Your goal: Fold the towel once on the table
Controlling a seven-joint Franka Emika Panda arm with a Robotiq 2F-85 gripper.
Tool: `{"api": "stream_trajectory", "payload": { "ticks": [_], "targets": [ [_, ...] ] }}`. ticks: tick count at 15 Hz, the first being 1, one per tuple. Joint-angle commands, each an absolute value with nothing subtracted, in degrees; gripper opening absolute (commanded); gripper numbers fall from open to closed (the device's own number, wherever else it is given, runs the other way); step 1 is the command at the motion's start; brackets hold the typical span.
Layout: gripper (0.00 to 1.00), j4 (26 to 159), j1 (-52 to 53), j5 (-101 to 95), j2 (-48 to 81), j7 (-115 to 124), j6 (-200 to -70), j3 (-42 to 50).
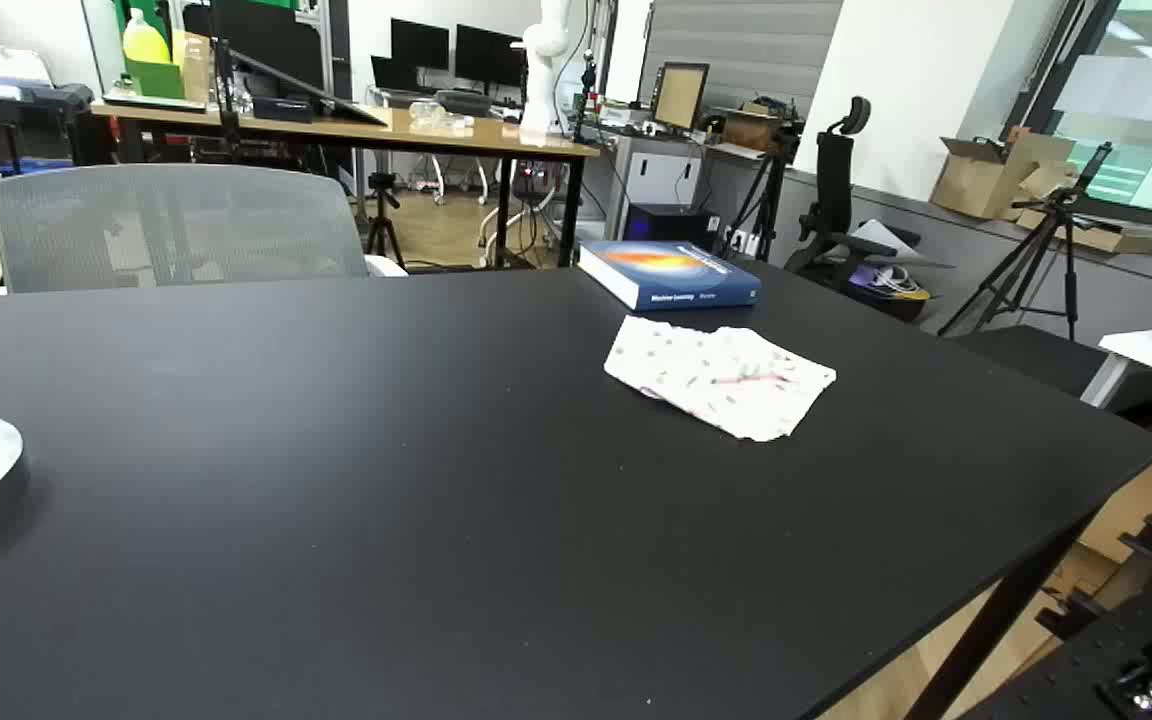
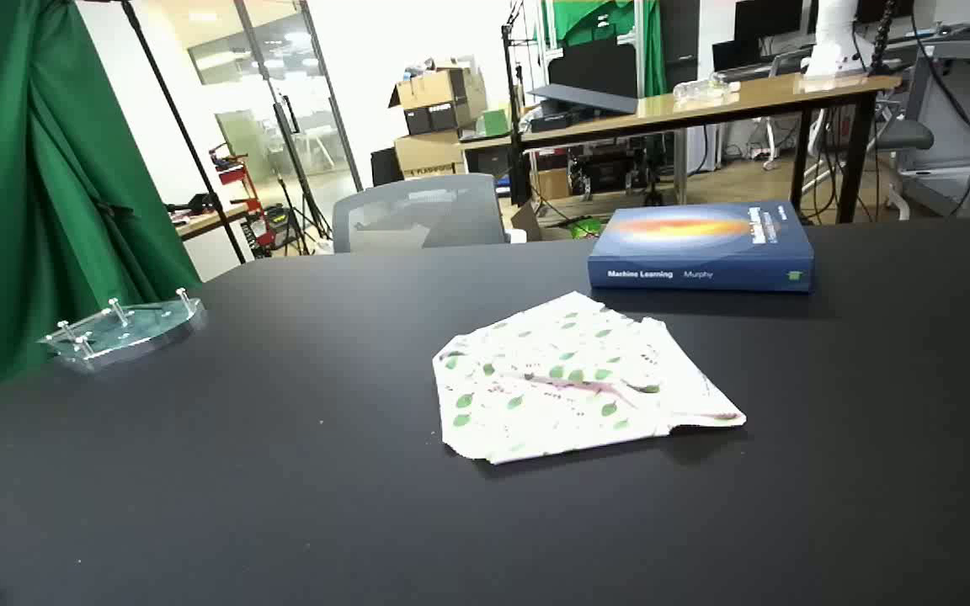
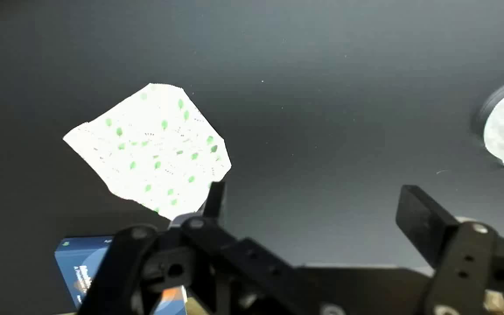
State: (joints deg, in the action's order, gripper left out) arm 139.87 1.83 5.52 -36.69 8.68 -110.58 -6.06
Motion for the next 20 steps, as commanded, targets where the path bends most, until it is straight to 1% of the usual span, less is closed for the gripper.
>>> {"api": "stream_trajectory", "payload": {
  "ticks": [1,11,15,20],
  "targets": [
    [1.0,139.78,2.09,5.35,-36.62,8.81,-110.55,-5.82],
    [1.0,139.75,2.09,5.35,-36.67,8.81,-110.62,-5.83],
    [1.0,142.49,0.45,0.63,-36.5,9.47,-118.92,-7.03],
    [1.0,148.17,-5.48,-6.55,-32.95,11.83,-130.41,-5.44]
  ]
}}
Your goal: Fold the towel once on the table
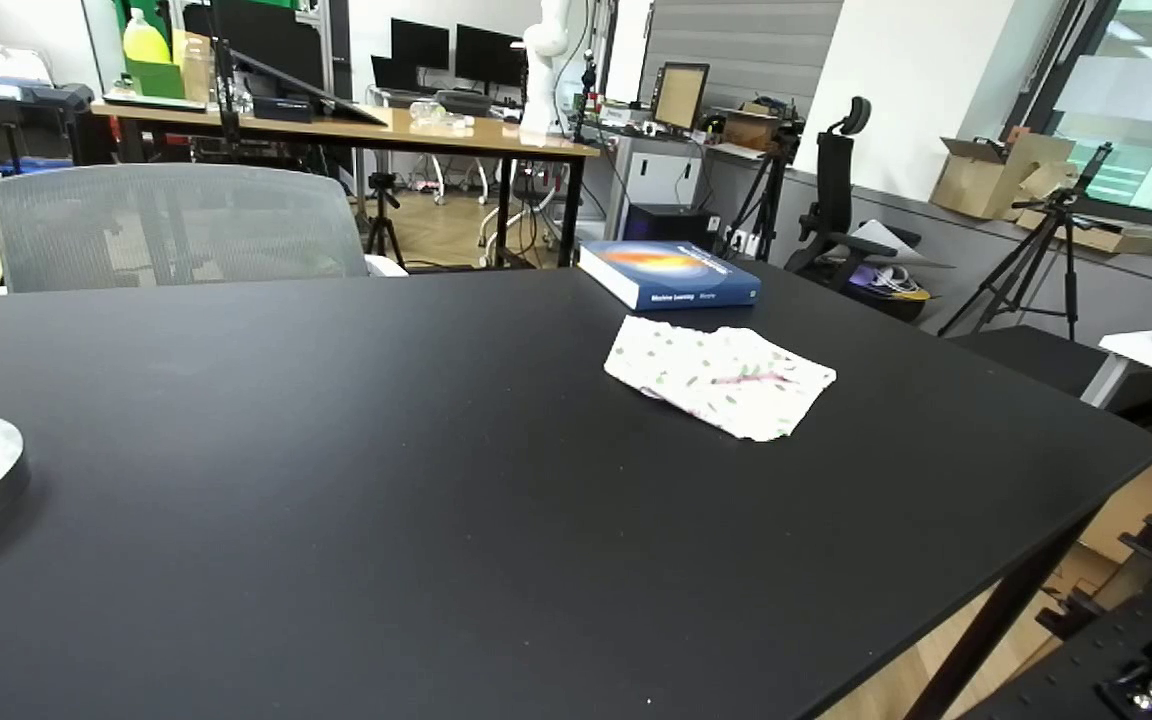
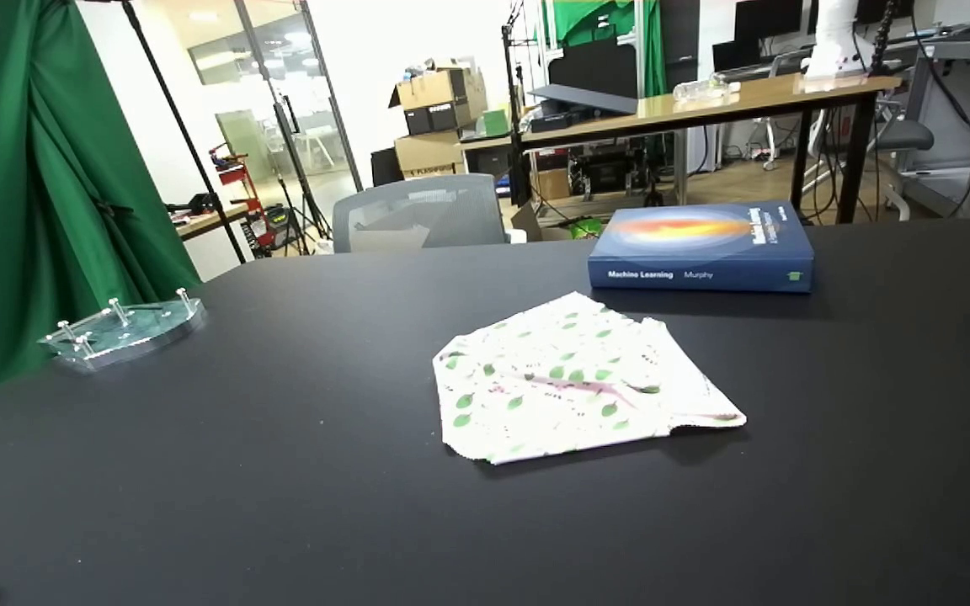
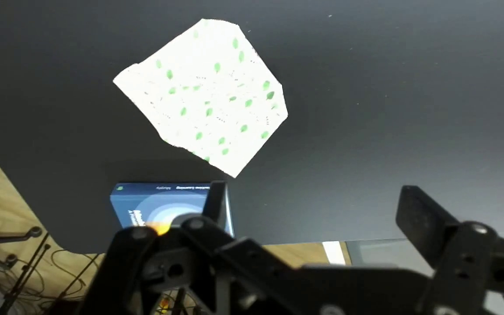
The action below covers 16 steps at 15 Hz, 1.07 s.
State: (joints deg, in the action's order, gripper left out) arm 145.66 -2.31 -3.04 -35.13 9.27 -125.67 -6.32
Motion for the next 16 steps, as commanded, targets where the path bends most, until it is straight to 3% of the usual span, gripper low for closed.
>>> {"api": "stream_trajectory", "payload": {
  "ticks": [1,10,16],
  "targets": [
    [1.0,148.97,-6.8,-7.51,-31.87,12.11,-132.05,-4.99],
    [1.0,148.14,-15.07,-7.25,-19.05,8.37,-136.71,6.67],
    [1.0,149.37,-14.29,-8.29,-19.36,5.59,-137.55,7.16]
  ]
}}
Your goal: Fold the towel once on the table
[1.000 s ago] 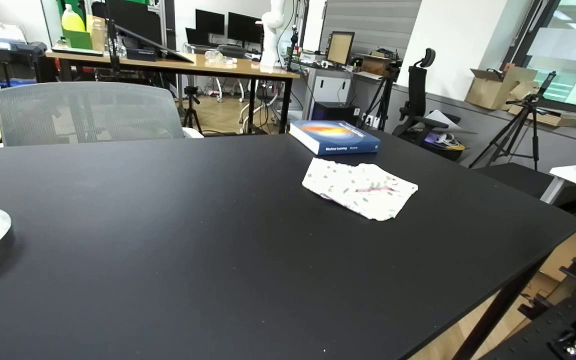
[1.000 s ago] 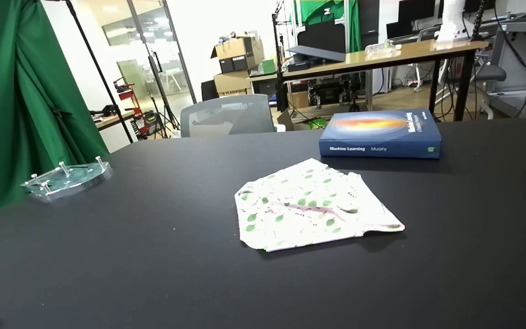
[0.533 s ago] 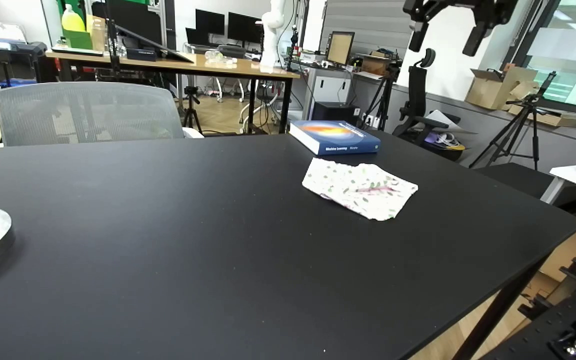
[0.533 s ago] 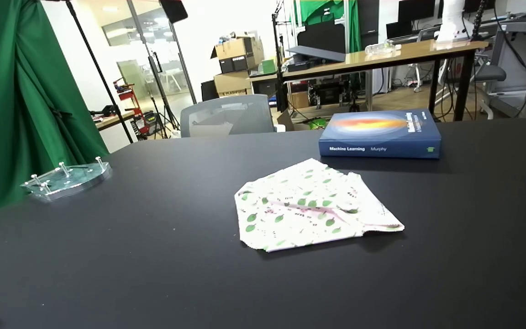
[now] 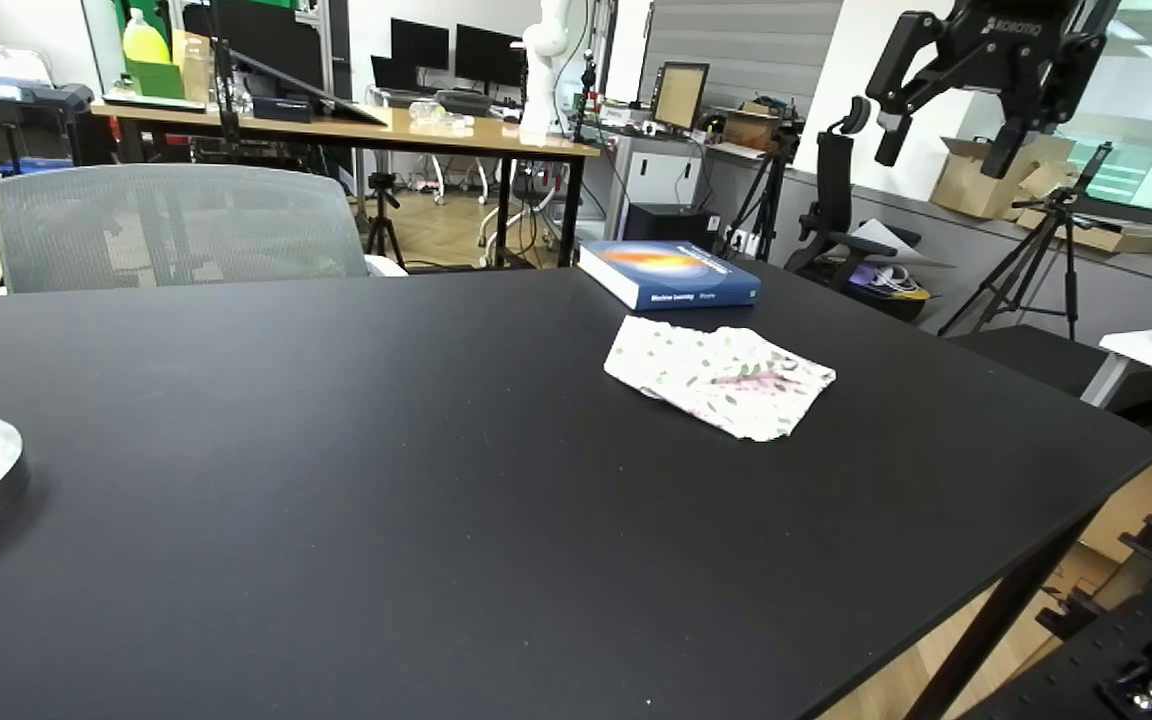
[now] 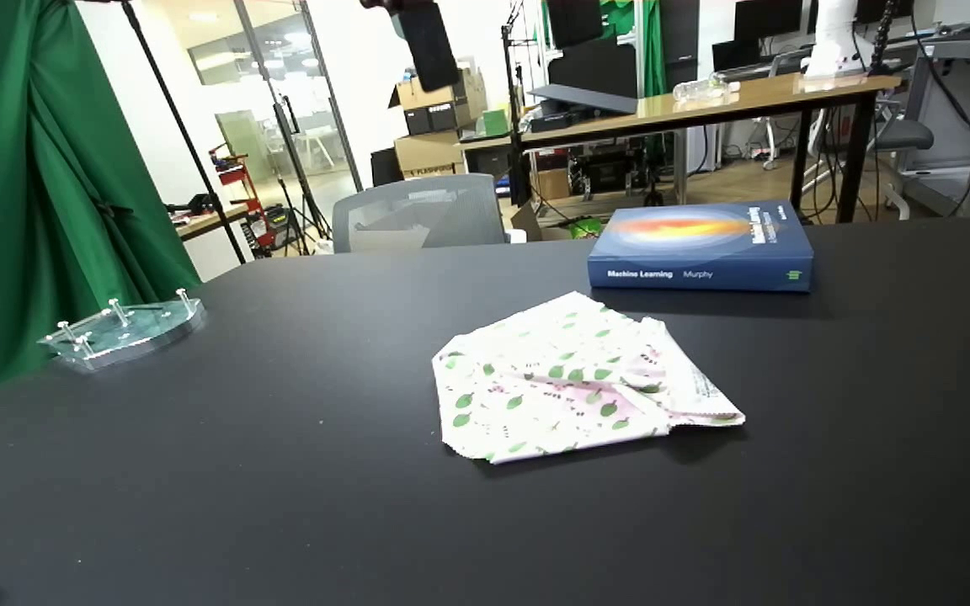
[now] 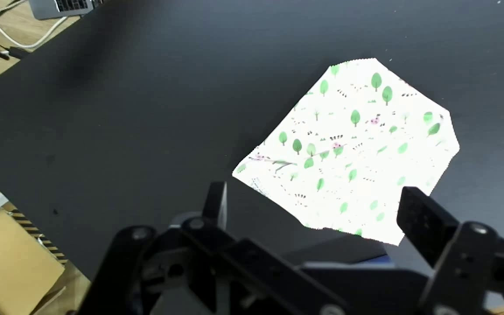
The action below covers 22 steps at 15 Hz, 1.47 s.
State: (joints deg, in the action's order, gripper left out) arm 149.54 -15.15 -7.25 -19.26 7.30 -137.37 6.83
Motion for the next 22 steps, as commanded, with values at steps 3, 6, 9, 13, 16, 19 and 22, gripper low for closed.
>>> {"api": "stream_trajectory", "payload": {
  "ticks": [3,6,9,13,16,19,22],
  "targets": [
    [1.0,147.21,-11.13,-3.52,-15.95,-9.35,-136.05,11.37],
    [1.0,143.28,-9.62,0.74,-10.43,-23.15,-133.15,15.44],
    [1.0,145.0,-10.92,0.04,-11.43,-21.78,-133.79,14.87],
    [1.0,141.48,-11.51,0.05,-6.75,-21.91,-132.89,15.1],
    [1.0,141.32,-11.49,0.05,-6.6,-21.91,-132.81,15.08],
    [1.0,141.74,-11.39,-0.14,-6.51,-22.38,-135.3,14.99],
    [1.0,141.99,-11.35,-1.2,-3.33,-22.75,-144.4,14.75]
  ]
}}
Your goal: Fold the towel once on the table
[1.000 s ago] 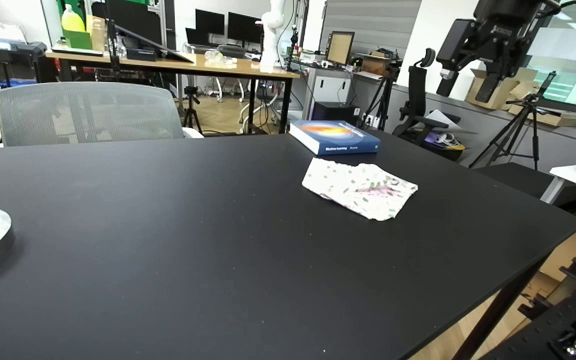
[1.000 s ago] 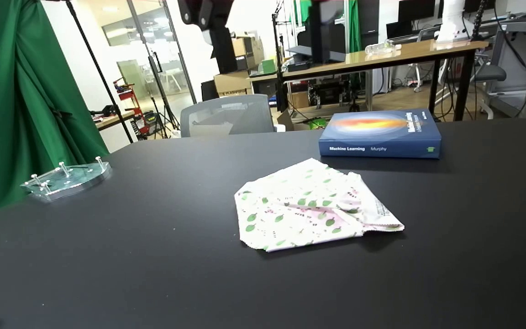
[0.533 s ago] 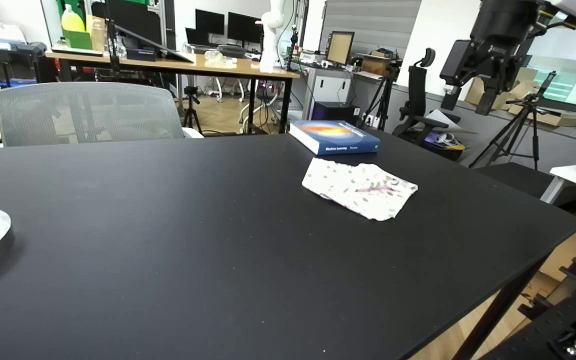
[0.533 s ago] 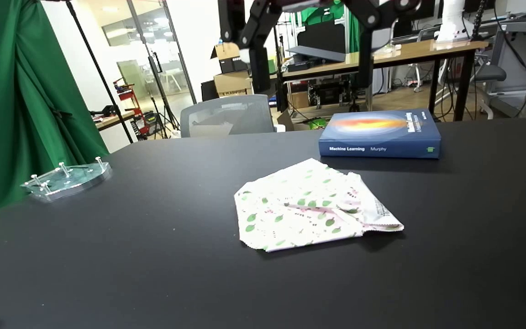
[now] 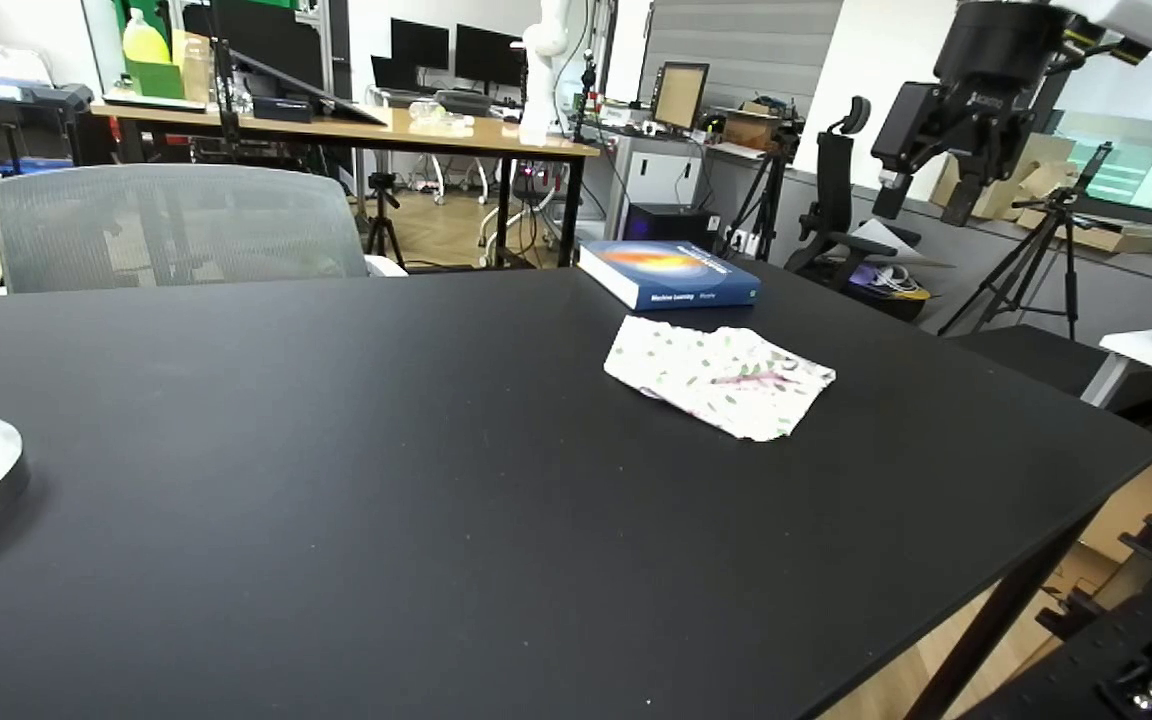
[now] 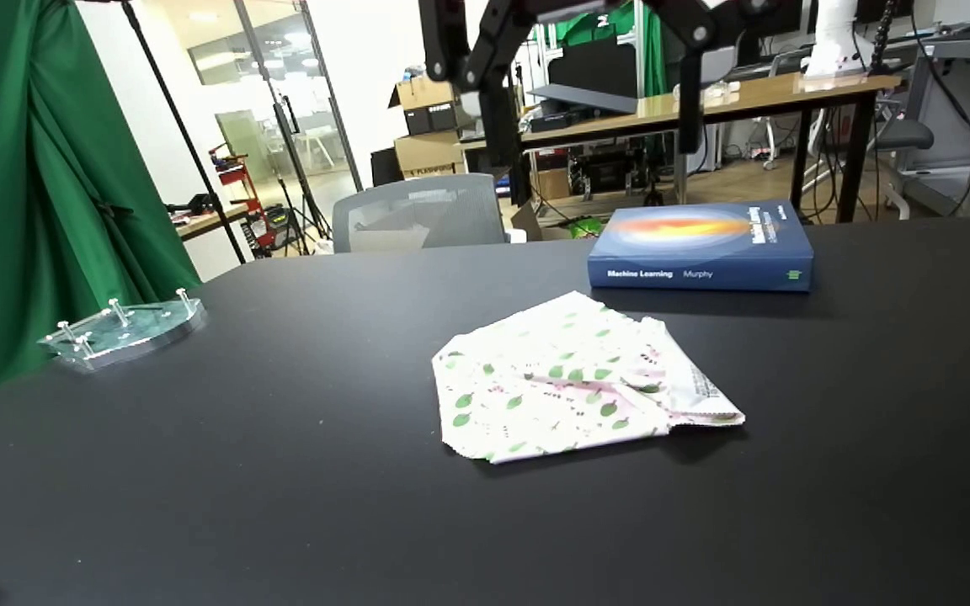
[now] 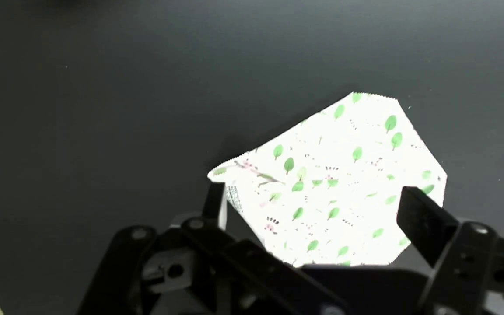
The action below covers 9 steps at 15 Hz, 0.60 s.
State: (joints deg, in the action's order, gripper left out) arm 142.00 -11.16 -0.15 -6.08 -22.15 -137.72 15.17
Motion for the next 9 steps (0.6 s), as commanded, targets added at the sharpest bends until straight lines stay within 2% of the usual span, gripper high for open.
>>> {"api": "stream_trajectory", "payload": {
  "ticks": [1,5,9],
  "targets": [
    [1.0,141.81,-11.3,-0.94,-1.67,-23.75,-147.63,14.75],
    [1.0,139.84,-11.91,-1.66,5.48,-24.88,-154.62,14.11],
    [1.0,136.6,-13.06,-4.96,12.97,-23.7,-155.36,13.97]
  ]
}}
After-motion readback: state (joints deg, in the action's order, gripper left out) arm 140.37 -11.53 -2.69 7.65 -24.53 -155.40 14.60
